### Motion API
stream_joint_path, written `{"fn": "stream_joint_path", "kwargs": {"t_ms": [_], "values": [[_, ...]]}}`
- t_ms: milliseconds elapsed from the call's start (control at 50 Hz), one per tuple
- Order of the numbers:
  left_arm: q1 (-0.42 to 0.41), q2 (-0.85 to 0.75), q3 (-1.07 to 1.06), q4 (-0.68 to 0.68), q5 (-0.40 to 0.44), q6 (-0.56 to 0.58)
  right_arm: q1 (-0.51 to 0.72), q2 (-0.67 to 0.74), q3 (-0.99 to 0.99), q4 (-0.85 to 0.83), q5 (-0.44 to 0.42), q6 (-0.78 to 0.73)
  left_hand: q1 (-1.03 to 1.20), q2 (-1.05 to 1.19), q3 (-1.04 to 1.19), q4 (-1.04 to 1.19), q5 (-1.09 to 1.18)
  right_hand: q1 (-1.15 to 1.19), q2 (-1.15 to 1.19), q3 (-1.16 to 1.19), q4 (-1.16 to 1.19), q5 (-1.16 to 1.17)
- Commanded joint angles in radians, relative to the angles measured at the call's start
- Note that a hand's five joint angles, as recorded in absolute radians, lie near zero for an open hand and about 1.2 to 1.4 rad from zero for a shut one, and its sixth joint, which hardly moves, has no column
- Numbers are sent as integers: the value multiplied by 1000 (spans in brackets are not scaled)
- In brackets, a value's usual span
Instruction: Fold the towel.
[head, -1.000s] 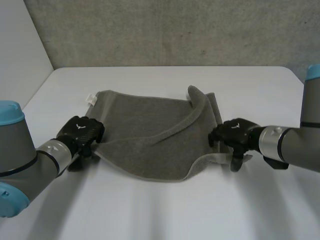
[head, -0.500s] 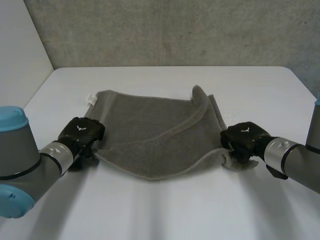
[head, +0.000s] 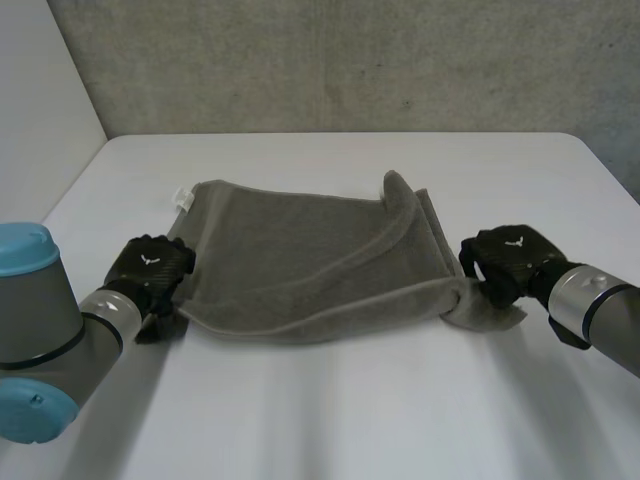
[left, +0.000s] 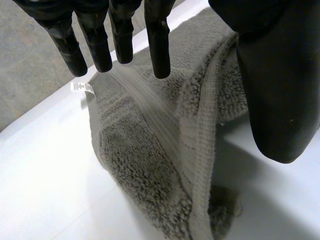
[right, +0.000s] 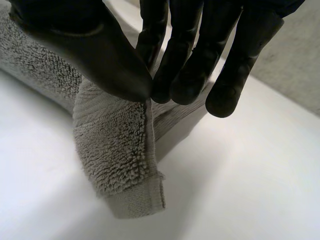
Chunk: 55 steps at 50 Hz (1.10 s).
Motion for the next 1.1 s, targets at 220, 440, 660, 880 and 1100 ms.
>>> {"fn": "stream_joint_path", "kwargs": {"t_ms": [220, 440, 660, 880, 1100], "values": [[25, 1, -19, 21, 2, 57, -4, -20, 68, 6, 7, 45, 812, 822, 825, 818, 854, -525, -522, -535, -536, -548], [28, 4, -19, 12, -1, 57, -44, -52, 169, 18, -3, 73, 786, 796, 799, 792, 828, -637, -633, -647, -647, -659], [43, 4, -19, 11, 2, 57, -60, -46, 188, 0, -14, 144, 771, 781, 784, 777, 813, -716, -712, -726, -727, -739], [43, 5, -16, 11, 5, 54, -49, -4, 197, -95, -3, 174, 774, 784, 787, 780, 816, -599, -595, -609, -609, -621], [39, 119, 47, -63, 11, 47, -43, -31, 13, -65, 26, 207, 921, 930, 933, 926, 962, 73, 76, 63, 62, 50]]}}
